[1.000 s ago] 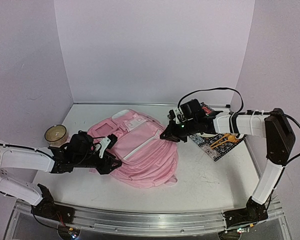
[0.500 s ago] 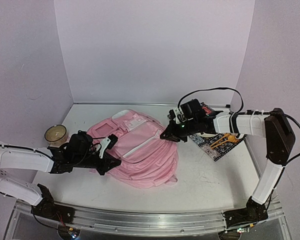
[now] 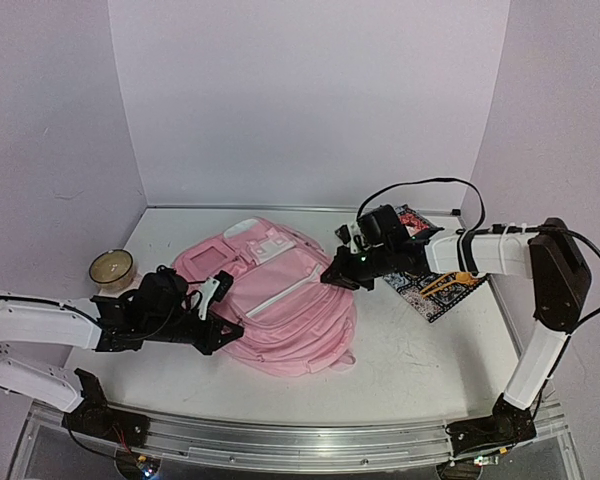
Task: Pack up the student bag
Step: Zip the second largest pocket of the bag in the upper front pocket of the bag.
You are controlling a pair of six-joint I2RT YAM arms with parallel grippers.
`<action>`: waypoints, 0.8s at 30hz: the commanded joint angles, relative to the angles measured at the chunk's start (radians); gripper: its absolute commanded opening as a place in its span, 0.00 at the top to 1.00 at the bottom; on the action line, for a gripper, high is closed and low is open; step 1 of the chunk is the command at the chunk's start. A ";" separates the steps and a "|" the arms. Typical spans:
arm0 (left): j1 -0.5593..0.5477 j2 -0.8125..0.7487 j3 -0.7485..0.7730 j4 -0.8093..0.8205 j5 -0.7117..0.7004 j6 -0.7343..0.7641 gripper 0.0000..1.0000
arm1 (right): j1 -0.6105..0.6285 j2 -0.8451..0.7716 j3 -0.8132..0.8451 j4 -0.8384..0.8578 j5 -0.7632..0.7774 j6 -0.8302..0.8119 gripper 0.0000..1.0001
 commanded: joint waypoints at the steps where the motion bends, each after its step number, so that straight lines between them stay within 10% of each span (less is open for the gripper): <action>1: -0.093 0.017 0.080 -0.104 -0.002 -0.113 1.00 | 0.024 -0.048 -0.005 -0.024 0.175 0.053 1.00; 24: -0.129 0.163 0.228 0.000 0.137 -0.377 0.99 | 0.169 -0.066 -0.002 -0.040 0.484 0.216 1.00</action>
